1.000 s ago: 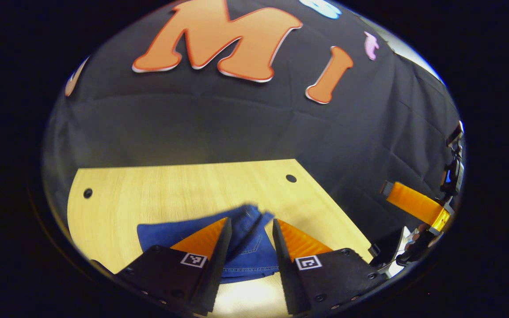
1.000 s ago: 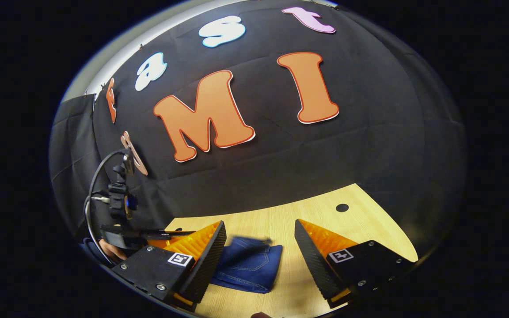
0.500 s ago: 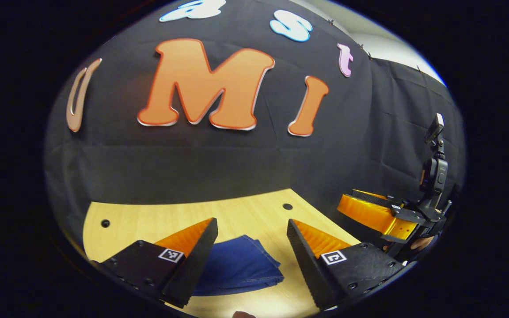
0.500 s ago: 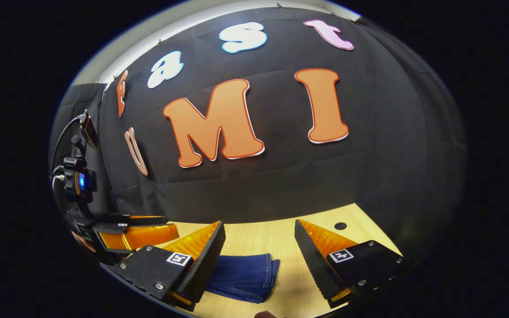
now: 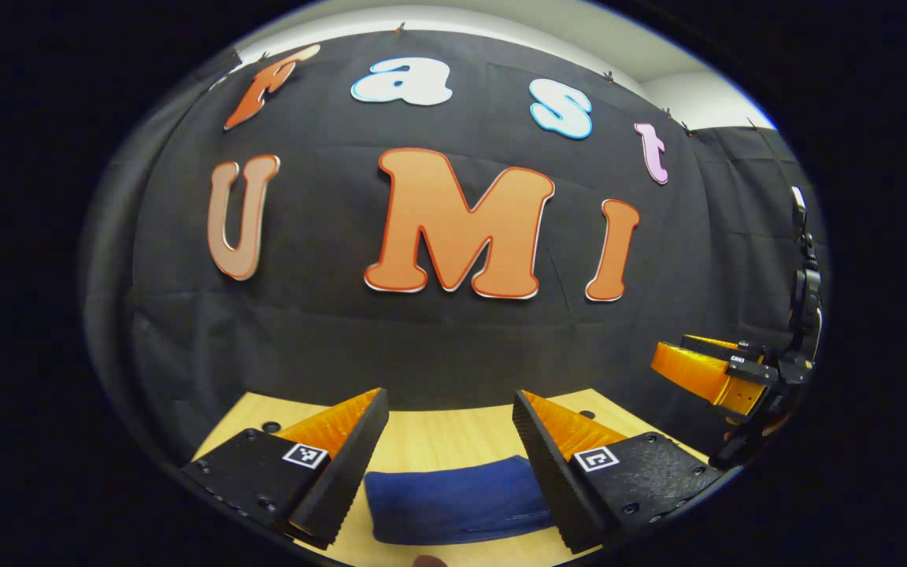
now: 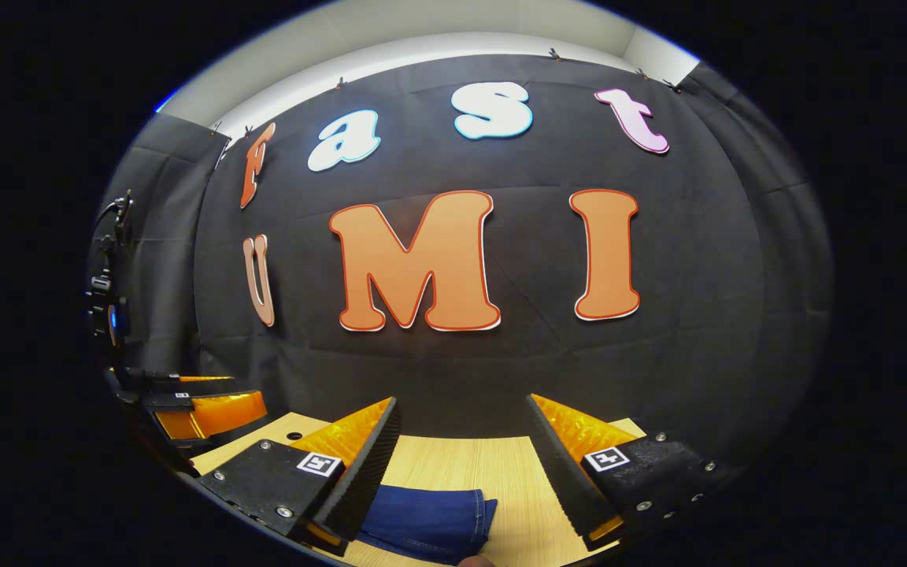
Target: Grasp the waist and the cuffs of the jeans and fold them to make the two legs overlap; first hold the waist and fold one-third of the jeans toward the cuffs, then hold the cuffs and fold the remaining one-third in the same direction to finish folding.
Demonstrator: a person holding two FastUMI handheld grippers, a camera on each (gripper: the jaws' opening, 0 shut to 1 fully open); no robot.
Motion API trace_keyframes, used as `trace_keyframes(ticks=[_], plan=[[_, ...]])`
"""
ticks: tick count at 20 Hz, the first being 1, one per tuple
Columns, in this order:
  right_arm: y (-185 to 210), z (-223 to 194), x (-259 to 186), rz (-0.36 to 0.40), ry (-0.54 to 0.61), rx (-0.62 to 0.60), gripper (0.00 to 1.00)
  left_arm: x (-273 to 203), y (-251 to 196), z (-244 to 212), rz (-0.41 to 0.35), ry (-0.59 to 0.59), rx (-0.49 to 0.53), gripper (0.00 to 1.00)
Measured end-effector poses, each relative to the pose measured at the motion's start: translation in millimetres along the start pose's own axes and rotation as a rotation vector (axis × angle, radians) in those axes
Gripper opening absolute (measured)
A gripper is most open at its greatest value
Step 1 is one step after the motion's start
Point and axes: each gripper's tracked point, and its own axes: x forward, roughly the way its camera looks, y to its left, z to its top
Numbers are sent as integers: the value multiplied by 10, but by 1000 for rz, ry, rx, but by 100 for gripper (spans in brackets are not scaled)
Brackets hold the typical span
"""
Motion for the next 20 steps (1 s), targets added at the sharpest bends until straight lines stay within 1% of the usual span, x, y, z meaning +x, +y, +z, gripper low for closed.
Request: trace_keyframes(ticks=[2, 3, 4, 5, 8, 9, 12, 14, 16, 17, 18, 20], plan=[[116, -40, -15, 20, 5, 9, 96, -82, 28, 86, 21, -38, 1, 97], [147, -79, -20, 21, 10, 12, 100, -118, 45, 139, 32, -60, 1, 97], [193, -113, -30, 27, 12, 15, 97, -144, 78, 209, 47, -93, 7, 98], [243, -136, -46, 36, 9, 15, 97, -143, 115, 225, 67, -103, 17, 97], [346, -198, -83, 48, 0, -7, 97, -172, 227, 118, 144, -75, 53, 98], [383, -218, -98, 55, 0, -17, 97, -193, 268, 104, 158, -80, 53, 98], [482, -303, -147, 62, 5, -42, 97, -244, 298, 80, 174, -86, 68, 97], [523, -252, -175, 62, -32, -53, 96, -288, 373, 63, 201, -97, 80, 97], [562, -215, -182, 61, -61, -53, 96, -330, 422, 29, 206, -109, 80, 97], [597, -230, -183, 61, -59, -52, 100, -372, 451, 3, 206, -109, 81, 96], [622, -265, -184, 66, -54, -52, 96, -406, 481, -31, 215, -106, 86, 94], [654, -312, -186, 68, -40, -61, 96, -438, 510, -50, 220, -105, 78, 96]])
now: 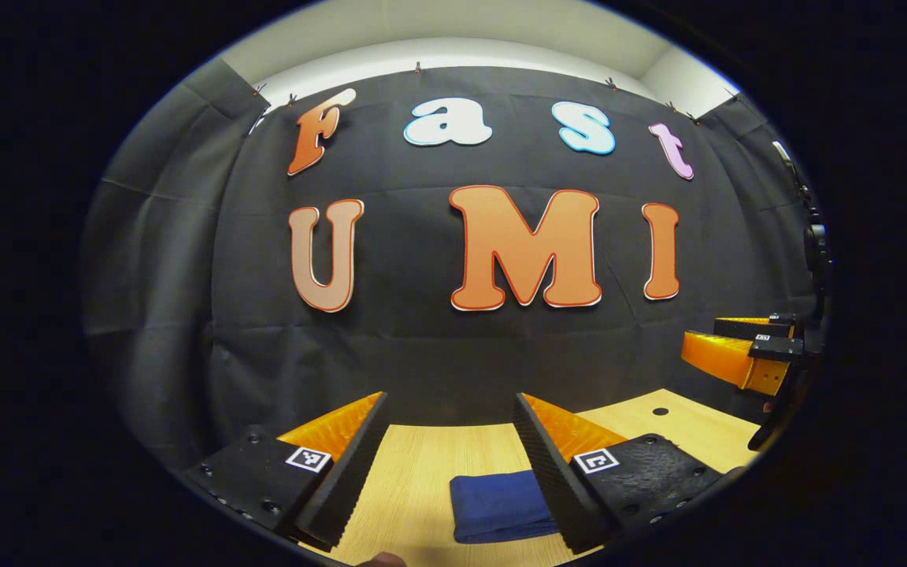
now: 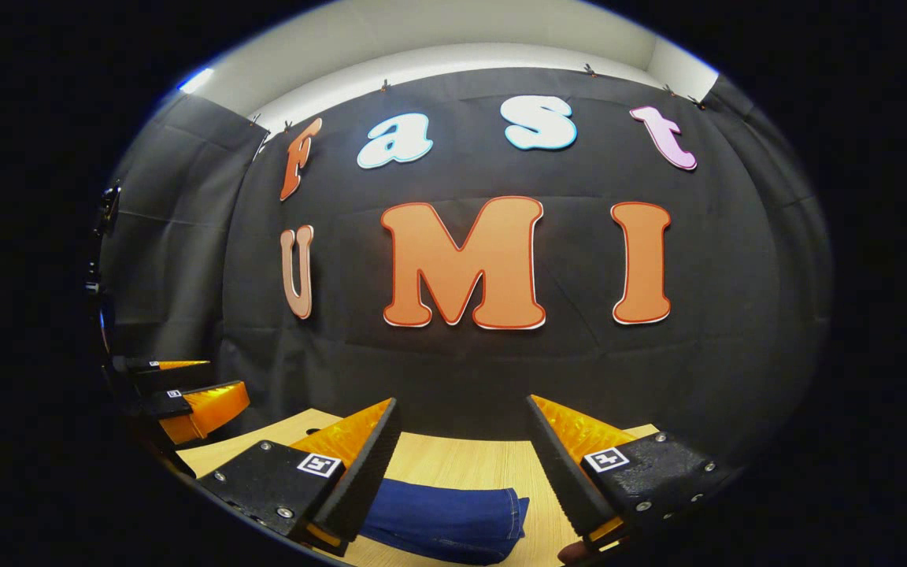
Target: Grasp the waist and the cuffs of the jeans and fold them to make the two legs overlap; first hold the waist and fold one-third of the jeans toward the cuffs, then hold the cuffs and fold the remaining one-third in the same direction to finish folding.
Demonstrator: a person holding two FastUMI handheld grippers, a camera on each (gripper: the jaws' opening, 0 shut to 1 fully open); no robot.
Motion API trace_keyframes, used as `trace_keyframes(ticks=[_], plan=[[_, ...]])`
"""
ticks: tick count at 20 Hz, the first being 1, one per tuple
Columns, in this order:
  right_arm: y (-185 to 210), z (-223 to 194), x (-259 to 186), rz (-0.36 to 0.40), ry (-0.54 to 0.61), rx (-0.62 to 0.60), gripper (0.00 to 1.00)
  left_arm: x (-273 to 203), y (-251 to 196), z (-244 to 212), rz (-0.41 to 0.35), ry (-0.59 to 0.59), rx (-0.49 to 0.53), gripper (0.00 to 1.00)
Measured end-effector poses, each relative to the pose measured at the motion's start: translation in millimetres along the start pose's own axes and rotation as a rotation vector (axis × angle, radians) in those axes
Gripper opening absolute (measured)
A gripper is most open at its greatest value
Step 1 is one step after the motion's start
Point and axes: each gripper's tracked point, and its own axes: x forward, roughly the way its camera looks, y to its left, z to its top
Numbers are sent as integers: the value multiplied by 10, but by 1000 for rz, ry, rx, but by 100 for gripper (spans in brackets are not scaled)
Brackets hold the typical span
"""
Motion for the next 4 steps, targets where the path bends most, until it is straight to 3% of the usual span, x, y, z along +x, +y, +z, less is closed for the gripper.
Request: trace_keyframes(ticks=[4], plan=[[82, -48, -21, 8, 13, 5, 96, -7, 112, 46, 35, -21, 4, 96]])
